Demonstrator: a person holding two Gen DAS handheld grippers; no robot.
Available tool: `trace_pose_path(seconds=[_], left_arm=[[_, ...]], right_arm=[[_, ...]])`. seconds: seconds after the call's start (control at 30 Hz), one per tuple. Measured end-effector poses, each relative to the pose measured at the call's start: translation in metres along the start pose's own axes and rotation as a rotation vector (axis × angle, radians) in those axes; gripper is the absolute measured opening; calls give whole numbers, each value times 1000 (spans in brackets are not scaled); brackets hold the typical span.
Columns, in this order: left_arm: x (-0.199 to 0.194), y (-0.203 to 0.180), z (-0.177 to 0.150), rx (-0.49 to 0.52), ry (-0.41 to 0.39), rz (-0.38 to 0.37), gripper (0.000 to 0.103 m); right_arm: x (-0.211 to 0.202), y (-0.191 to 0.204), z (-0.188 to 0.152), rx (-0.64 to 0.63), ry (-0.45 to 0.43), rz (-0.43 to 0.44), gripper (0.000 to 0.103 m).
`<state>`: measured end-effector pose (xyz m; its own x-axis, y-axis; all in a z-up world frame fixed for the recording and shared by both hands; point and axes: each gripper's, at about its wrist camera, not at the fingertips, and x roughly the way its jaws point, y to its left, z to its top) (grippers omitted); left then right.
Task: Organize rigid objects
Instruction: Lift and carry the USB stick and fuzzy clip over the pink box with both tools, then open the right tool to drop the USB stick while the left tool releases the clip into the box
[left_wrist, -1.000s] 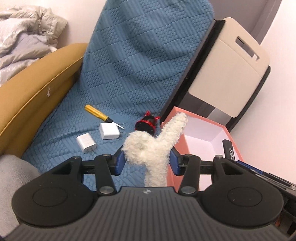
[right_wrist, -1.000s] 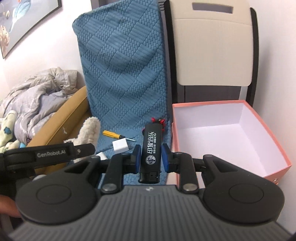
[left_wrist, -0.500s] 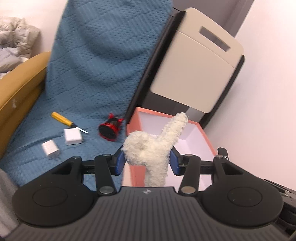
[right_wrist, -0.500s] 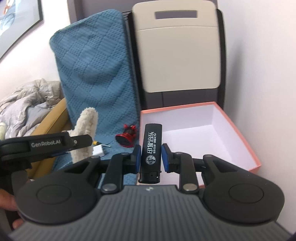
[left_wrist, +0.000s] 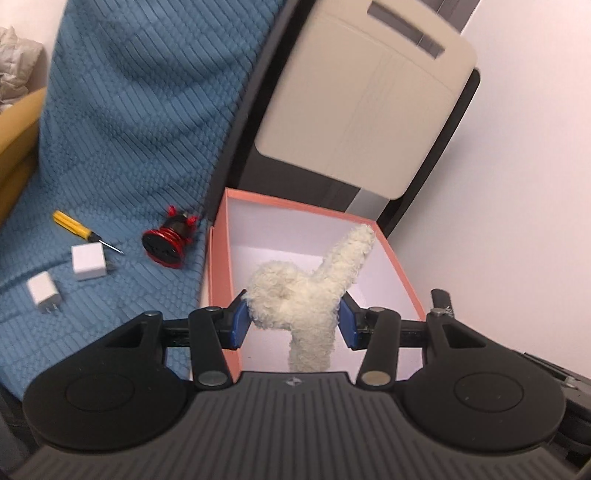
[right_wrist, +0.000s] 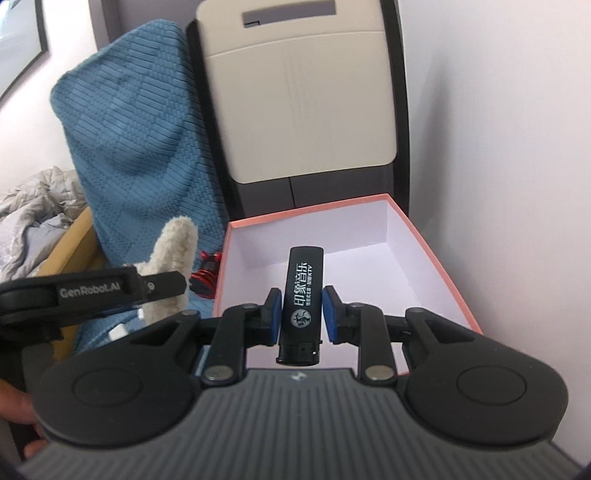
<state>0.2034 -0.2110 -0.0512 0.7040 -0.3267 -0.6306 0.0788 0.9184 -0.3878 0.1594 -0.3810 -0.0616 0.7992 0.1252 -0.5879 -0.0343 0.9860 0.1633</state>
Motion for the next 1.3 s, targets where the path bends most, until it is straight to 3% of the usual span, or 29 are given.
trace_pose_path(seconds=[0.73,1.0,1.3], left_arm=[[162,-18,-4,16,207,41,55],[185,-15,-11,13,247,46,55],[168,-17,-9,14,234,46,70]], right_arm=[[134,-77,-12,96,218,-15,27],[162,-85,-19,97,260,-20,27],[146,-83,-15,101,228,-31,26]])
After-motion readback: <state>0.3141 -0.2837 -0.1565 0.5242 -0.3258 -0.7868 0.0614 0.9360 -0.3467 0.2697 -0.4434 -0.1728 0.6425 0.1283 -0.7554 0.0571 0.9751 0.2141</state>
